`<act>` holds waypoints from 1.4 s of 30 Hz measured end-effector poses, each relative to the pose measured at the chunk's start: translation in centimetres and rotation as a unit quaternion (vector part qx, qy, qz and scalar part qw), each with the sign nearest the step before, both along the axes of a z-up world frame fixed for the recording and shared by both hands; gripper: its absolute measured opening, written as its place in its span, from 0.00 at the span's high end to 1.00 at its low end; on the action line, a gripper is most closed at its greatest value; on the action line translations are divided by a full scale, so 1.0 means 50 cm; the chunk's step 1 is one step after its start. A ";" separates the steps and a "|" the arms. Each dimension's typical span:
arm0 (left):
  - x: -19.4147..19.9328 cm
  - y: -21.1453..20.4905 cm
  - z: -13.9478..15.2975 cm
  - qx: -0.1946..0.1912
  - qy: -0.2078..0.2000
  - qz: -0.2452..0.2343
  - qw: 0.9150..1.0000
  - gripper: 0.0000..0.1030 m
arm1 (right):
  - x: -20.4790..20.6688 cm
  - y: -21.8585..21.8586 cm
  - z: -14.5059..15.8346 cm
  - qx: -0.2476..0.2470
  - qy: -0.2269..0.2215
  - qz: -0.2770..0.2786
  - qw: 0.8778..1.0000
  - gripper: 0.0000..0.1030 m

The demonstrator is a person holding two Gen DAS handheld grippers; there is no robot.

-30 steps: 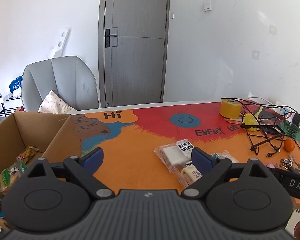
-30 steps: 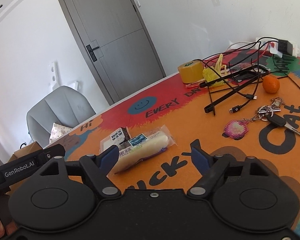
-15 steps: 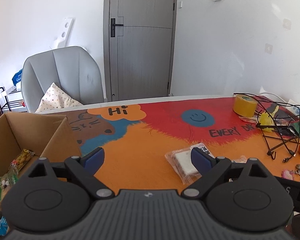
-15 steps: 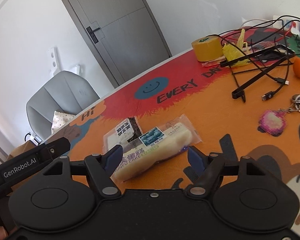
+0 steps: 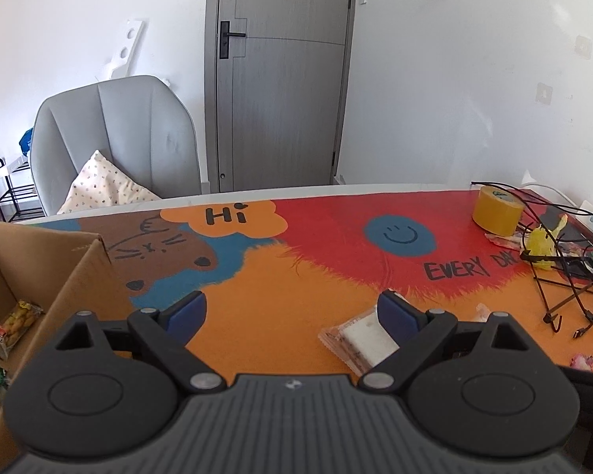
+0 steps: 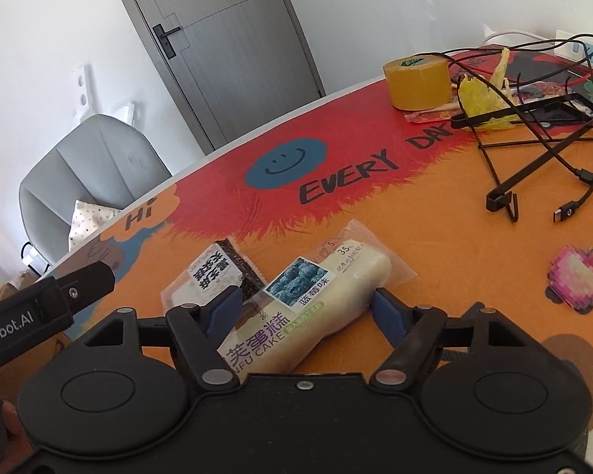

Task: Organize snacks
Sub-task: 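Grasp the white square cake packet with the left tool while the right tool grasps the long RUNFU cake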

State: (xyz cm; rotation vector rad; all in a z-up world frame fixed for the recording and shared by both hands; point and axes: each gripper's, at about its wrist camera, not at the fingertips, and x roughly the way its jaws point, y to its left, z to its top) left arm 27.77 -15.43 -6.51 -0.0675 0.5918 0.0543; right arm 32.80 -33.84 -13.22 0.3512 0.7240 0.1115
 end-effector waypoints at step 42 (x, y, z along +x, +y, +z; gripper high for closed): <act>0.048 -0.058 -0.088 0.003 0.052 -0.042 0.998 0.54 | -0.019 -0.034 -0.014 -0.119 -0.006 -0.037 0.992 0.33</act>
